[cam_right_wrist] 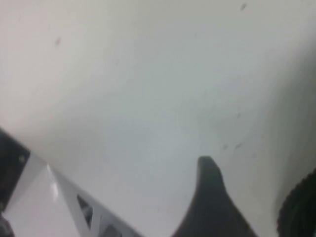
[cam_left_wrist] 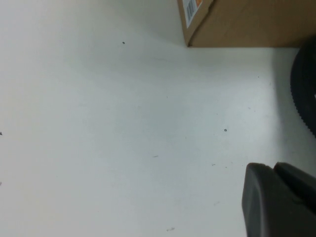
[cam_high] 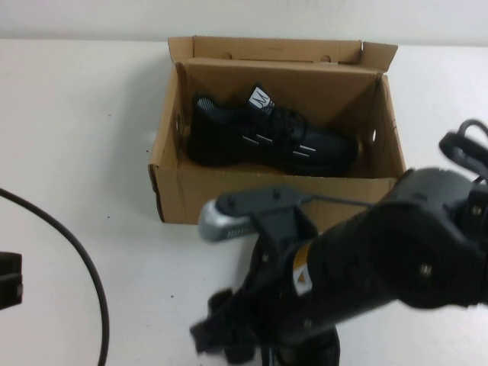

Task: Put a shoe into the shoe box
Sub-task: Pick up the shoe from the table, then hand over the shoe

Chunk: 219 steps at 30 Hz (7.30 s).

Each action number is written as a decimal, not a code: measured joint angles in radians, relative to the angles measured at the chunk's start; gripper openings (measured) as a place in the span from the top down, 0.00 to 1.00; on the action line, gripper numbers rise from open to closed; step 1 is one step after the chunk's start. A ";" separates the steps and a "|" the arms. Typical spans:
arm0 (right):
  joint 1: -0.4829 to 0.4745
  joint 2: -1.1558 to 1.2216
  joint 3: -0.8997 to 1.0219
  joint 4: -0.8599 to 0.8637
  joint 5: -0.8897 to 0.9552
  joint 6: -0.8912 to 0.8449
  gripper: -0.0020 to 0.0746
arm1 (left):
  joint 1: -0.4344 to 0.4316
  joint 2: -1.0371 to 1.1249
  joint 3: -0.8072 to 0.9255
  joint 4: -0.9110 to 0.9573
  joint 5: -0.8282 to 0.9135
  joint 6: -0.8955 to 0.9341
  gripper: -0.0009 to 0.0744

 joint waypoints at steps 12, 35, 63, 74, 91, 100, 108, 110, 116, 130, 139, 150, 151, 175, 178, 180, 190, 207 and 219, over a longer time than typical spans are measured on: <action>0.043 0.000 0.106 -0.196 -0.017 0.174 0.46 | 0.000 0.000 0.000 0.000 0.012 0.000 0.99; 0.043 0.037 0.156 -0.225 -0.102 0.261 0.46 | 0.000 0.000 0.000 0.000 0.017 0.000 0.99; 0.047 0.044 0.160 -0.382 -0.075 0.203 0.98 | 0.000 0.000 0.000 -0.010 0.023 0.000 0.99; 0.047 -0.179 0.018 -0.455 0.190 -0.171 0.99 | 0.000 0.011 0.000 -0.287 0.032 0.055 0.99; 0.047 -0.312 -0.076 -0.603 0.287 -0.425 0.99 | 0.000 0.290 0.000 -0.951 0.065 0.403 0.99; 0.047 -0.369 -0.076 -0.617 0.356 -0.431 0.99 | 0.000 0.438 0.000 -1.160 0.076 0.476 0.99; 0.047 -0.409 -0.076 -0.623 0.356 -0.450 0.99 | 0.000 0.512 0.000 -1.241 0.013 0.498 0.72; 0.047 -0.409 -0.076 -0.623 0.354 -0.452 0.99 | 0.000 0.527 0.000 -1.279 0.015 0.501 0.55; 0.047 -0.409 -0.076 -0.600 0.281 -0.467 0.99 | 0.000 0.561 0.000 -1.408 0.029 0.547 0.23; 0.047 -0.379 -0.076 -0.457 0.168 -0.578 0.99 | 0.000 0.618 -0.030 -1.444 0.041 0.564 0.19; 0.047 -0.330 -0.076 -0.438 0.162 -0.580 0.99 | 0.000 0.618 -0.030 -1.443 0.027 0.576 0.30; 0.048 -0.326 -0.076 -0.433 0.136 -0.580 0.98 | 0.008 0.622 -0.030 -1.427 0.016 0.638 0.77; 0.048 -0.326 -0.076 -0.431 0.134 -0.580 0.97 | 0.008 0.622 -0.030 -1.427 0.016 0.640 0.77; 0.048 -0.435 -0.222 -0.473 0.155 0.097 0.20 | 0.003 0.622 -0.032 -1.410 0.001 0.778 0.78; 0.048 -0.436 -0.219 -0.474 0.173 0.290 0.20 | 0.002 0.622 -0.032 -1.410 -0.012 0.807 0.78; 0.048 -0.436 -0.203 -0.474 0.177 0.414 0.20 | 0.001 0.622 -0.032 -1.410 -0.016 0.821 0.78; 0.048 -0.434 -0.076 -0.447 0.108 0.882 0.20 | 0.001 0.622 -0.032 -1.410 -0.020 0.870 0.78; 0.048 -0.320 -0.037 -0.427 -0.089 1.017 0.20 | 0.001 0.622 -0.034 -1.410 -0.007 0.894 0.78; 0.048 -0.183 -0.037 -0.471 -0.275 1.017 0.23 | 0.002 0.622 -0.034 -1.407 -0.019 0.900 0.78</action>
